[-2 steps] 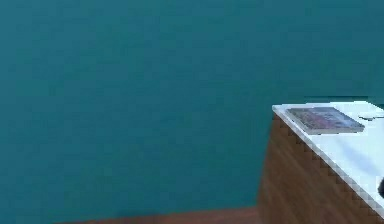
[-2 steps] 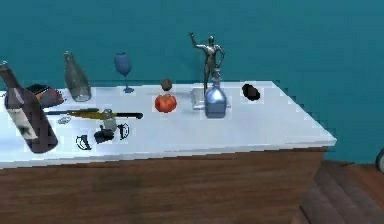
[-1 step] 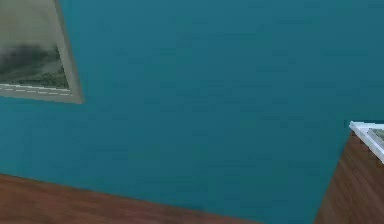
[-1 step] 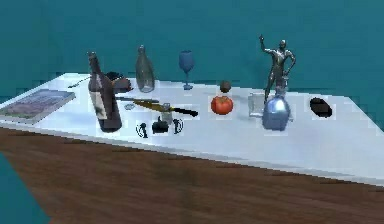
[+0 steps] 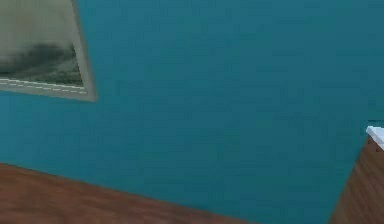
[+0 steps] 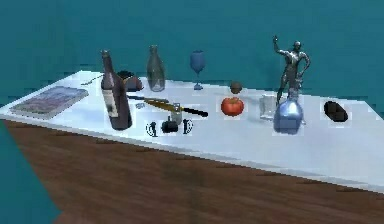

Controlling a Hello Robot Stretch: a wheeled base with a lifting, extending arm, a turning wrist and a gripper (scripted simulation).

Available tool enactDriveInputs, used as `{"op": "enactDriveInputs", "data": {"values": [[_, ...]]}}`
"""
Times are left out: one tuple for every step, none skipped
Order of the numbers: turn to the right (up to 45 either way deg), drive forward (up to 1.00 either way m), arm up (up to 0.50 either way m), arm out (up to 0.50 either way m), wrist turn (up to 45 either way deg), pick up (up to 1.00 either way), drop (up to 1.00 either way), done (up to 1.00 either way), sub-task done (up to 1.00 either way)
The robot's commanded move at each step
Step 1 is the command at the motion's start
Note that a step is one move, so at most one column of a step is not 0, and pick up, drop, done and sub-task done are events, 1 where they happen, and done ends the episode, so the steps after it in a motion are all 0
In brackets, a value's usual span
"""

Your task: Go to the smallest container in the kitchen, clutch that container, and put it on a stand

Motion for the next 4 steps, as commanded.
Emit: {"op": "enactDriveInputs", "data": {"values": [[45.0,0.00,0.00,0.00,0.0,0.00,0.00,0.00,0.00],[45.0,0.00,0.00,0.00,0.0,0.00,0.00,0.00,0.00],[12.0,0.00,0.00,0.00,0.0,0.00,0.00,0.00,0.00],[0.0,0.25,0.00,0.00,0.0,0.00,0.00,0.00,0.00]]}}
